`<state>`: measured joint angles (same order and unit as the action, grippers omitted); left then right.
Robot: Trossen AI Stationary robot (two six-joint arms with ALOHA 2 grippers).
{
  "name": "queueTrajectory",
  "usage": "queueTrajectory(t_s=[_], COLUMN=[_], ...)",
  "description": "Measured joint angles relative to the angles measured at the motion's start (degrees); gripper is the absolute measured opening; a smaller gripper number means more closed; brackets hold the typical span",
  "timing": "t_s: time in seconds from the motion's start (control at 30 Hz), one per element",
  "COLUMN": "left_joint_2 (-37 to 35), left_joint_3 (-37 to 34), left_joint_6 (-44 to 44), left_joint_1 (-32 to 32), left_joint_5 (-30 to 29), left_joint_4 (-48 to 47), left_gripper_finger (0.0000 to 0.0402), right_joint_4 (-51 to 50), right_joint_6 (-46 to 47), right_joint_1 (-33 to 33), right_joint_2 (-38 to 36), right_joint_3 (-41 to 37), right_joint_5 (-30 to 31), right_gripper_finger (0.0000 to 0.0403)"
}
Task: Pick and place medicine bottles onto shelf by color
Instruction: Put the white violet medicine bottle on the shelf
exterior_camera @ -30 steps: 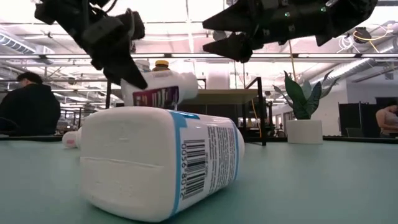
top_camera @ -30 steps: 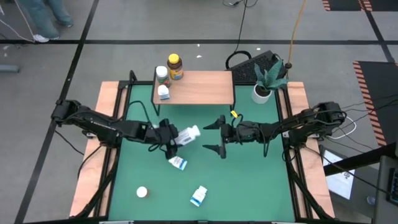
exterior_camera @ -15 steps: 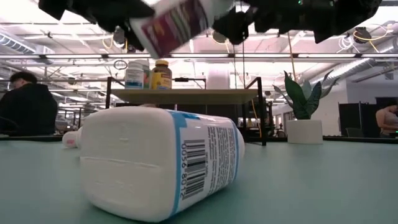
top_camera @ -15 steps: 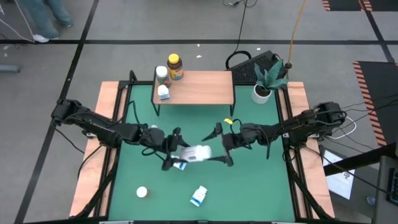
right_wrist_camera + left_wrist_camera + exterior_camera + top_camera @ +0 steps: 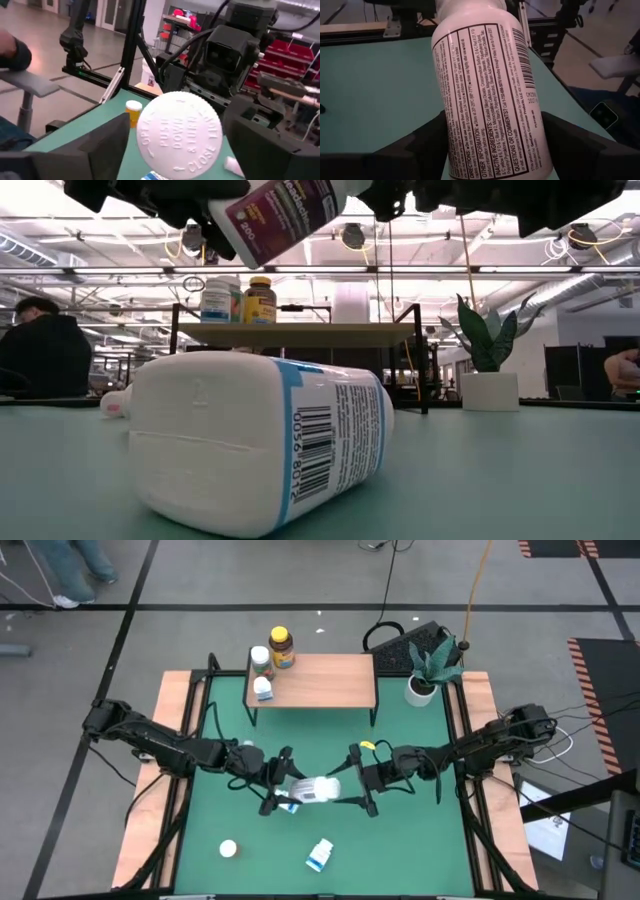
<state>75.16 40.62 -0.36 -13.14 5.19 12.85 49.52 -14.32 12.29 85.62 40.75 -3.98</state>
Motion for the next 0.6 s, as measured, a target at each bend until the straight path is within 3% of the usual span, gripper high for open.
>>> queueTrajectory(t_s=[0.33,0.6], left_joint_2=[0.0,-0.1], left_joint_3=[0.0,0.1], left_joint_6=[-1.2,-1.2], left_joint_1=[0.0,0.3], left_joint_5=[-0.1,-2.7], left_joint_4=[1.9,-0.8], left_gripper_finger=[0.0282,0.0283], right_joint_4=[-0.1,-0.5], right_joint_6=[-4.1,-0.5], right_joint_1=[1.5,0.8], right_joint_2=[0.0,0.0], right_joint_3=[0.0,0.0], right_joint_5=[5.2,7.2], right_gripper_finger=[0.023,0.0228])
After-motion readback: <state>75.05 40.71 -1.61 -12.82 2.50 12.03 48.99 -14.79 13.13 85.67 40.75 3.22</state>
